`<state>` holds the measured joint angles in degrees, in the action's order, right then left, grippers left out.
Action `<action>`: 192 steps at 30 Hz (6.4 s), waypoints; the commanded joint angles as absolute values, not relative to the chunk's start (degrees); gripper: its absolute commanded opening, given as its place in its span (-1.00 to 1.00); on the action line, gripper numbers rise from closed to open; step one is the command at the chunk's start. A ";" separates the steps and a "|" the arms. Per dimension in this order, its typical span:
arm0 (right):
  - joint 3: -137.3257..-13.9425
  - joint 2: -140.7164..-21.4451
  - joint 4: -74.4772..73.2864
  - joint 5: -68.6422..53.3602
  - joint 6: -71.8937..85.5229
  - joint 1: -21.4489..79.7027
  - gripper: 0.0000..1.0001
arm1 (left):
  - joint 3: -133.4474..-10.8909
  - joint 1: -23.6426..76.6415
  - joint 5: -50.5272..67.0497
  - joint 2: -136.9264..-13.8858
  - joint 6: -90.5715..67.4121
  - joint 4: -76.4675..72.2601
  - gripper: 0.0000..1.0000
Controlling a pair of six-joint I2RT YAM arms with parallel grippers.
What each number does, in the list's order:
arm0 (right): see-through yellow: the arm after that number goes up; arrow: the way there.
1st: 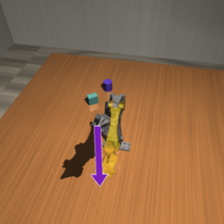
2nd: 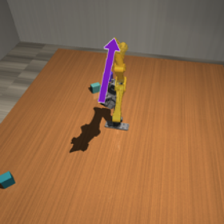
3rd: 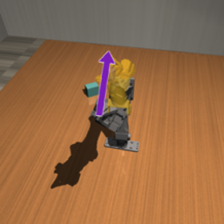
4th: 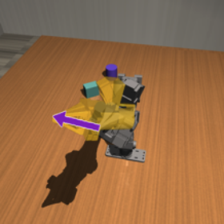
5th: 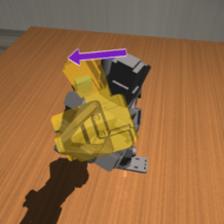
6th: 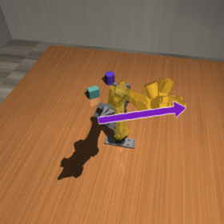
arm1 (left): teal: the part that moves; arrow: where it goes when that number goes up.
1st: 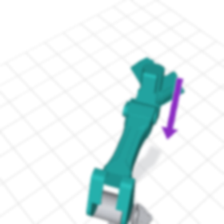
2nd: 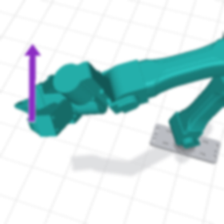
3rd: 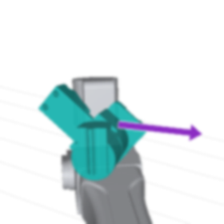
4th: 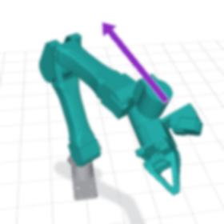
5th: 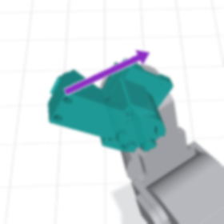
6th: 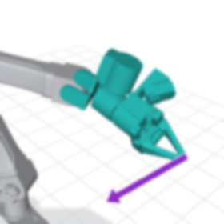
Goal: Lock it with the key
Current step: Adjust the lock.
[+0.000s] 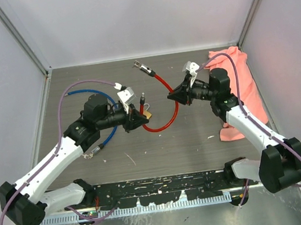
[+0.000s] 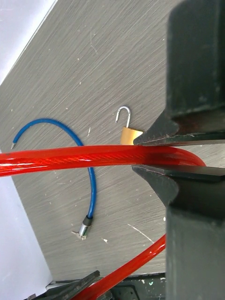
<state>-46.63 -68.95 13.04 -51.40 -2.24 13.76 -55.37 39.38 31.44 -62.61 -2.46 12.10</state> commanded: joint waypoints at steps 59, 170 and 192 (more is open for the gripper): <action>-37.89 -85.36 96.97 -57.16 86.86 4.40 -0.60 | -50.52 39.73 19.54 -56.82 -14.94 3.63 -1.00; -82.71 -74.67 36.32 -56.16 54.82 -5.14 -0.98 | -91.94 45.18 45.80 -107.47 -17.83 -23.73 0.52; -98.77 -77.96 18.91 -65.09 51.41 -4.28 -0.98 | -58.02 46.82 20.66 -78.26 54.80 -16.40 0.97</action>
<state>-91.79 -77.32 22.09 -63.77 51.53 -4.95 -60.27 40.95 36.27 -82.43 18.98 -24.88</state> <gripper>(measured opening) 0.211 0.984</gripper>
